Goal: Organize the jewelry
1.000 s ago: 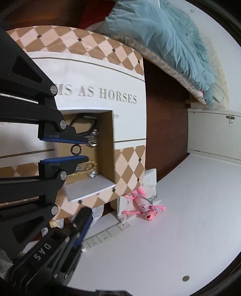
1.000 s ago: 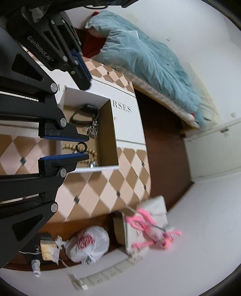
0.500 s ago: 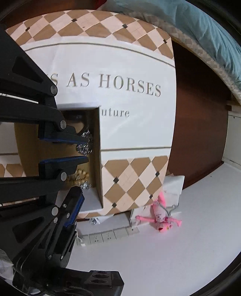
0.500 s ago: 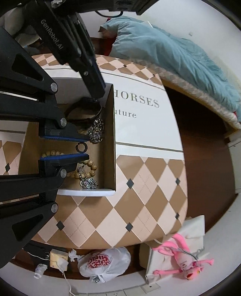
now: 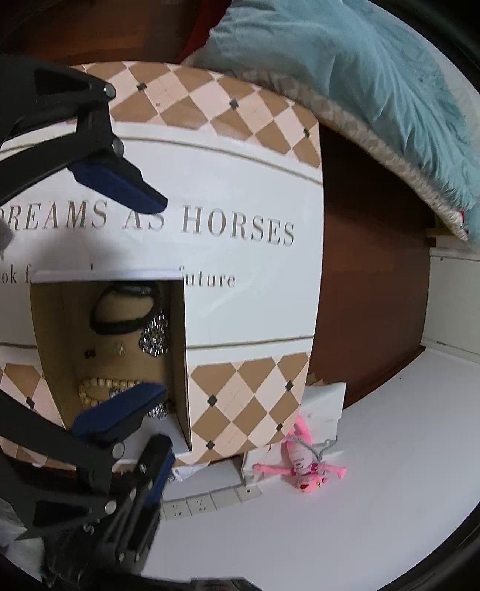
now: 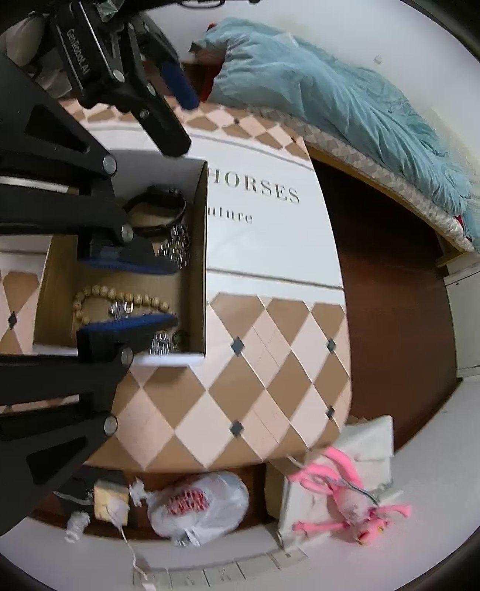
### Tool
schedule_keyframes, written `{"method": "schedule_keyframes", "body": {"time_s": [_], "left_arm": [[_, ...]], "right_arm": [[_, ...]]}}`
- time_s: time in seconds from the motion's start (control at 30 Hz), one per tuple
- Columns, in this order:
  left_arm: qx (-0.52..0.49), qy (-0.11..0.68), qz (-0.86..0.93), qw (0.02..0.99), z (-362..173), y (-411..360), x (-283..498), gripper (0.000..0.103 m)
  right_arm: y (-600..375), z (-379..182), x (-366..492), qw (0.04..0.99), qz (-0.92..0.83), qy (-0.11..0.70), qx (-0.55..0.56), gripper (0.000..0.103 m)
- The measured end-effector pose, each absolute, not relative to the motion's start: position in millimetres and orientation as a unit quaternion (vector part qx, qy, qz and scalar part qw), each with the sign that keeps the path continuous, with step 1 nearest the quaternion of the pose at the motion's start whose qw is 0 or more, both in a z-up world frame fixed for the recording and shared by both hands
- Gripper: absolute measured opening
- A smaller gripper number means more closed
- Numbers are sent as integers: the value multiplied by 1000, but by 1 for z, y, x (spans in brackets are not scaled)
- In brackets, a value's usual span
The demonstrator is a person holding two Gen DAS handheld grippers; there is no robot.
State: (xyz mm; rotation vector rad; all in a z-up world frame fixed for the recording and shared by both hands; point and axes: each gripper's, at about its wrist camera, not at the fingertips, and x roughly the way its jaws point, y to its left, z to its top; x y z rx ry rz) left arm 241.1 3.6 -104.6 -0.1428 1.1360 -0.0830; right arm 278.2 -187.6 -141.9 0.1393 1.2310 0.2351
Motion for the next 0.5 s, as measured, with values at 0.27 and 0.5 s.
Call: {"method": "schedule_keyframes", "body": {"time_s": [0.27, 0.5], "left_arm": [[-29, 512, 3, 859, -105, 5, 215, 99], [-11, 501, 21, 865, -111, 2, 188, 103]], "right_arm": [[-191, -126, 241, 842, 34, 538, -19, 90], [-199, -140, 213, 840, 7, 541, -34, 98]]}}
